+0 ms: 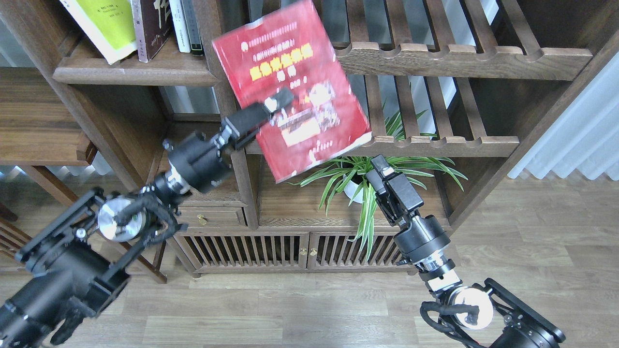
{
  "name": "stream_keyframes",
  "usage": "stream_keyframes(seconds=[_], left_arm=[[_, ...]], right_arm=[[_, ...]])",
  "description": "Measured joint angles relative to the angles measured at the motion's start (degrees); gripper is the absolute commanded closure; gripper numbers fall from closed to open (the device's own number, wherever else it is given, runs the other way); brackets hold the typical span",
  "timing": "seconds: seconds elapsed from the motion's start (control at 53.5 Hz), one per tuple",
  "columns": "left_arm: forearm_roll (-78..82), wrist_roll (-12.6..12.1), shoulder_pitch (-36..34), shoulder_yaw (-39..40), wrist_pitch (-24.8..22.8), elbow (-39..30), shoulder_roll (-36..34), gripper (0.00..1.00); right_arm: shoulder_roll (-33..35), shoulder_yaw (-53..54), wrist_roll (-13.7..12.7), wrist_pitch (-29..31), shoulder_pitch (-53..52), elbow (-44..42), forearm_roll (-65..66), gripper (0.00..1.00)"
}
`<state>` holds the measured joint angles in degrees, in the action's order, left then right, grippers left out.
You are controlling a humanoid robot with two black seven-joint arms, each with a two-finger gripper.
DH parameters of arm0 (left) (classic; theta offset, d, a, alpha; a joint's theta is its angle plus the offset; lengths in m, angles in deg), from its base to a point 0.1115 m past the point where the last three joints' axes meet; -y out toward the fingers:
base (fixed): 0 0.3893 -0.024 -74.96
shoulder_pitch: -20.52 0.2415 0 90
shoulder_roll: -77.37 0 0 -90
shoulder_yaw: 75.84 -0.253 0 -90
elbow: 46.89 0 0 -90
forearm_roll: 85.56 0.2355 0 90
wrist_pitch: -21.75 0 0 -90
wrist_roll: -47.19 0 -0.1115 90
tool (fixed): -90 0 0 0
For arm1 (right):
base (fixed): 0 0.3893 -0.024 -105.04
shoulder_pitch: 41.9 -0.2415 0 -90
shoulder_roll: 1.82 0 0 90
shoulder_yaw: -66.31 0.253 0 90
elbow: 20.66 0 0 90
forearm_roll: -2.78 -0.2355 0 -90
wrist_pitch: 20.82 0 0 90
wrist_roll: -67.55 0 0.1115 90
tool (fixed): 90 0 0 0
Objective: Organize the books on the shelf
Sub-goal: 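Release the right gripper and lift the red book with the left gripper, then raise the red book with the left gripper onto the upper shelf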
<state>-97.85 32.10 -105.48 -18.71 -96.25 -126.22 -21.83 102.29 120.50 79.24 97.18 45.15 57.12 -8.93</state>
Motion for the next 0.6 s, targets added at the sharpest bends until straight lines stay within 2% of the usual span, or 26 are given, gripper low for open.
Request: stream_keyframes(seconds=[0.299,0.599], left_arm=[[0.0,0.0,-5.2,9.8,0.0,0.1,0.1,1.0],[0.0,-0.2,-6.2,18.3,0.0,0.1,-2.8,1.0]], right_arm=[[0.0,0.0,0.0,0.0,-0.5,-0.8,0.0,0.21],[0.0,-0.1,-0.1,0.0,-0.7,-1.1,0.0,0.21]])
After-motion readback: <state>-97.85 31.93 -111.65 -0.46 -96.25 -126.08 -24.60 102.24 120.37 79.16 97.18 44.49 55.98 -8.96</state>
